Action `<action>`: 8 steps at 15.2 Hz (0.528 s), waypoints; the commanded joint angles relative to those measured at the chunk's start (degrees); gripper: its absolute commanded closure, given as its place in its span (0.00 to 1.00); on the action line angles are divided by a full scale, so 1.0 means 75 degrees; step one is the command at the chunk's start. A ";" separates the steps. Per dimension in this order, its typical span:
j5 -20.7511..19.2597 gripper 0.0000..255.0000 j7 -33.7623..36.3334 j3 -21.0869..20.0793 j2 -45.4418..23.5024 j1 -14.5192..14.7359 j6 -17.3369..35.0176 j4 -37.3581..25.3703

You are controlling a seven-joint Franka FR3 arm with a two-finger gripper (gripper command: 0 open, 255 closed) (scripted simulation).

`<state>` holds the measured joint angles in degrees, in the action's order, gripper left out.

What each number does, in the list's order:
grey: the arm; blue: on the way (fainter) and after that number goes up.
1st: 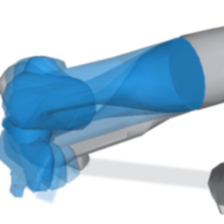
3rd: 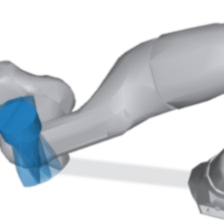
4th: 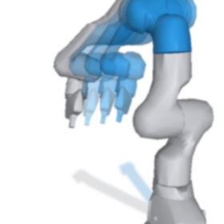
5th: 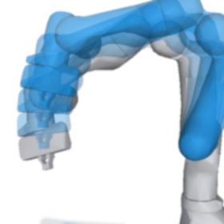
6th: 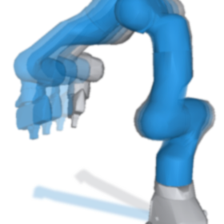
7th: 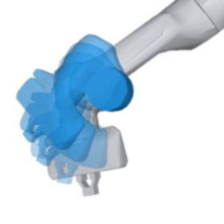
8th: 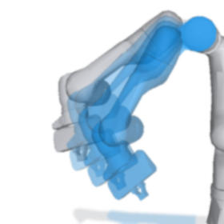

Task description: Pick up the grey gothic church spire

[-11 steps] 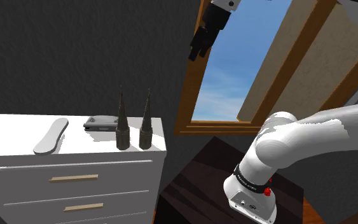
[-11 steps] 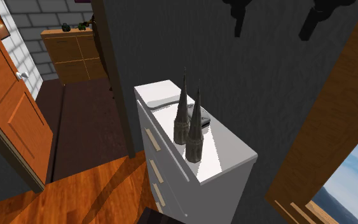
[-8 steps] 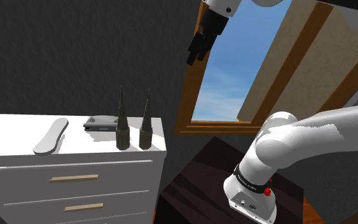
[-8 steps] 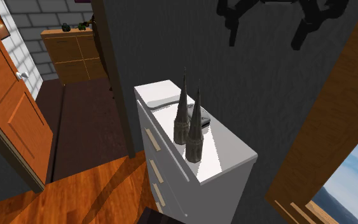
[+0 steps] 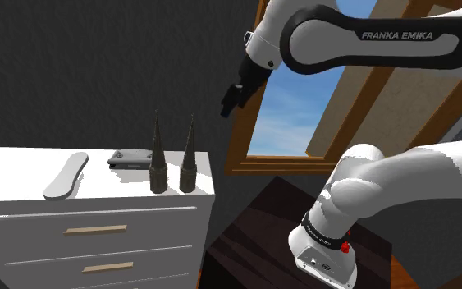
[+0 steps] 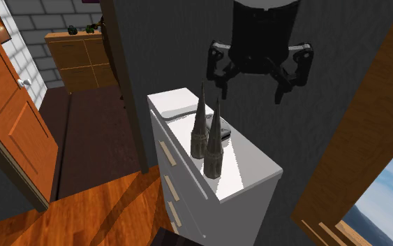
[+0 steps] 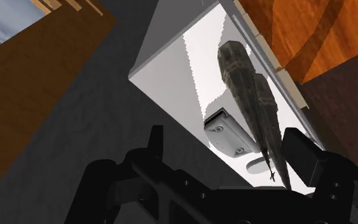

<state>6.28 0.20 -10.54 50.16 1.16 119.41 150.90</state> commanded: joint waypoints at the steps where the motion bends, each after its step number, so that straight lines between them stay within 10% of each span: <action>1: 0.0093 0.00 0.0282 -0.0326 -0.0021 0.0053 0.0788 0.0555; 8: 0.0212 0.00 0.1425 -0.1693 -0.1110 -0.0076 0.3646 0.1704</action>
<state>7.73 9.13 -21.30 43.33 0.76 142.86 162.32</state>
